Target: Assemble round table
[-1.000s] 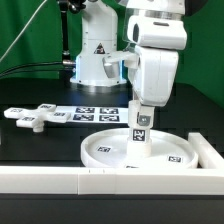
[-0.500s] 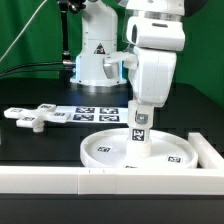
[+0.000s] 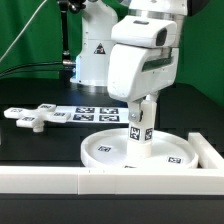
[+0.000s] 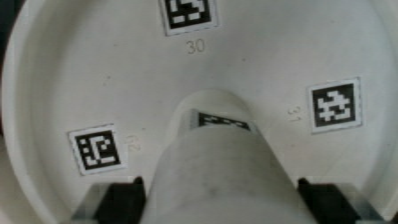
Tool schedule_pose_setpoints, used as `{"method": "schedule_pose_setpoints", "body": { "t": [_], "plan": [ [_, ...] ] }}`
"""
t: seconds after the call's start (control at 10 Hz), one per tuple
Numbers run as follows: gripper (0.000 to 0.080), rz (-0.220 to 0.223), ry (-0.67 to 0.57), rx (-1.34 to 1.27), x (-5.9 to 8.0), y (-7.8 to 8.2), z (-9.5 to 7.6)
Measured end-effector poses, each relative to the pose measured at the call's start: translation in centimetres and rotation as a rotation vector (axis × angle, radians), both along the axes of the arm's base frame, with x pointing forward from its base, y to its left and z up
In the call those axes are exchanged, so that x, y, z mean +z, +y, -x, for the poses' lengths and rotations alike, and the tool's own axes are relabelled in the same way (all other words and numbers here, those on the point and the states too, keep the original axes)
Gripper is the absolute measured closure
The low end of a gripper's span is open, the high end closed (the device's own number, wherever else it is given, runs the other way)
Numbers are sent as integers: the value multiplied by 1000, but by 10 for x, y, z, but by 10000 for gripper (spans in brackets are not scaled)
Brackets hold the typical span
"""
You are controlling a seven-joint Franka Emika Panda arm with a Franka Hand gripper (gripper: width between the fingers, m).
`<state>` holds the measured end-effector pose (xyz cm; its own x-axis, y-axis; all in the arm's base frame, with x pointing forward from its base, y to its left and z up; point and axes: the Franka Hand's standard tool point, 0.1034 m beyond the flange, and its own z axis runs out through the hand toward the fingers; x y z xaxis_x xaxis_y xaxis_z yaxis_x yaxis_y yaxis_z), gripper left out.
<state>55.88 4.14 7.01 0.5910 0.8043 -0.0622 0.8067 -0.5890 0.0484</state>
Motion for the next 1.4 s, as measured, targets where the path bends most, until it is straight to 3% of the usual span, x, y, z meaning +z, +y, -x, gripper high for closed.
{"method": "schedule_pose_setpoints", "body": {
  "t": [0.3, 0.7, 1.4],
  "plan": [
    [393, 6, 26, -340, 0, 1, 6],
    [393, 4, 10, -580, 0, 2, 6],
    [392, -34, 9, -1224, 0, 1, 9]
  ]
}}
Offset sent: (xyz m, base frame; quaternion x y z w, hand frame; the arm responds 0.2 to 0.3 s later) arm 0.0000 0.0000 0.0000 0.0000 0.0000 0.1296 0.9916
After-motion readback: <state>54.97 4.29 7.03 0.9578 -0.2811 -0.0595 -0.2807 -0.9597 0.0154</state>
